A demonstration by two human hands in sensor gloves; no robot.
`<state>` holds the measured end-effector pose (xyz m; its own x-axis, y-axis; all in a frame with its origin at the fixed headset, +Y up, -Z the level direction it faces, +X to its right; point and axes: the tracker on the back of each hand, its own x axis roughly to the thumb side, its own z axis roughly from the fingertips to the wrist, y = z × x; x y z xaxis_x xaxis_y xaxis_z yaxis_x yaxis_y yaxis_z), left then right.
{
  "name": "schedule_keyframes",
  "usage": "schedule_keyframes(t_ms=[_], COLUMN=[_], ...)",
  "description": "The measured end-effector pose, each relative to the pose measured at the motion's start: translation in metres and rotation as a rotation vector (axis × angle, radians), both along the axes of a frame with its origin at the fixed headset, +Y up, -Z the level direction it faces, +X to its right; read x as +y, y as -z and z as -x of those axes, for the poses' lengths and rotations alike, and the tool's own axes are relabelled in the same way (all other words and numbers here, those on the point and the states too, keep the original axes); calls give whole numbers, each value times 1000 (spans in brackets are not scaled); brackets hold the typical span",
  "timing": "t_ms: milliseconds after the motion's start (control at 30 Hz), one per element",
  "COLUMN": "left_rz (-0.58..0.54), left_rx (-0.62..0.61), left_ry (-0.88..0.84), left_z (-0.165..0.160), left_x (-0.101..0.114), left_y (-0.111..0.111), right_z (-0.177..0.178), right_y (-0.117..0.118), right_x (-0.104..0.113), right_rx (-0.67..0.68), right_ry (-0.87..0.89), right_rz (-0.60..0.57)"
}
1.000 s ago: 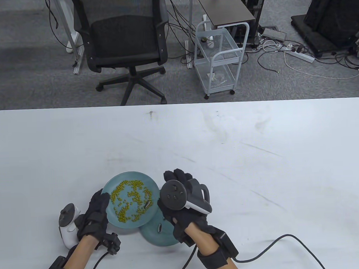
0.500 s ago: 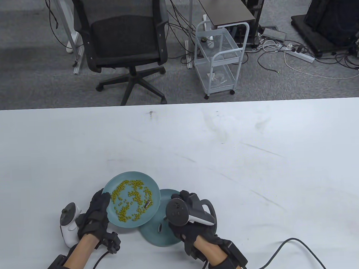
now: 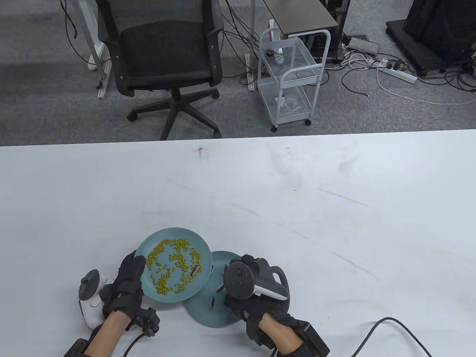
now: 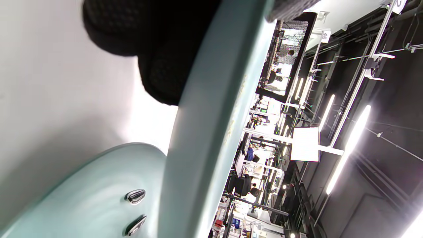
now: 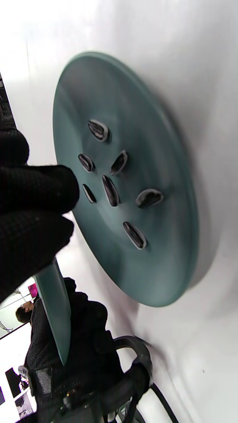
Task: Pick sunflower seeds with hand pinch into plate
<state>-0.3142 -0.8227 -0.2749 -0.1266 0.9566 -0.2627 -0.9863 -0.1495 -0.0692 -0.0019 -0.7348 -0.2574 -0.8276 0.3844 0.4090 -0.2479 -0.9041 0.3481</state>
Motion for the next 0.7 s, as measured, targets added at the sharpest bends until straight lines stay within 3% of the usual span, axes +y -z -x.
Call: schedule_keyframes(t_ms=[700], left_rz=[-21], left_rx=[25], left_ry=[-15], left_z=[1], left_x=[2], left_y=[-4], right_z=[-10], right_y=[3], right_x=[5], right_rx=[-53], right_ry=[64], right_rz=[-13])
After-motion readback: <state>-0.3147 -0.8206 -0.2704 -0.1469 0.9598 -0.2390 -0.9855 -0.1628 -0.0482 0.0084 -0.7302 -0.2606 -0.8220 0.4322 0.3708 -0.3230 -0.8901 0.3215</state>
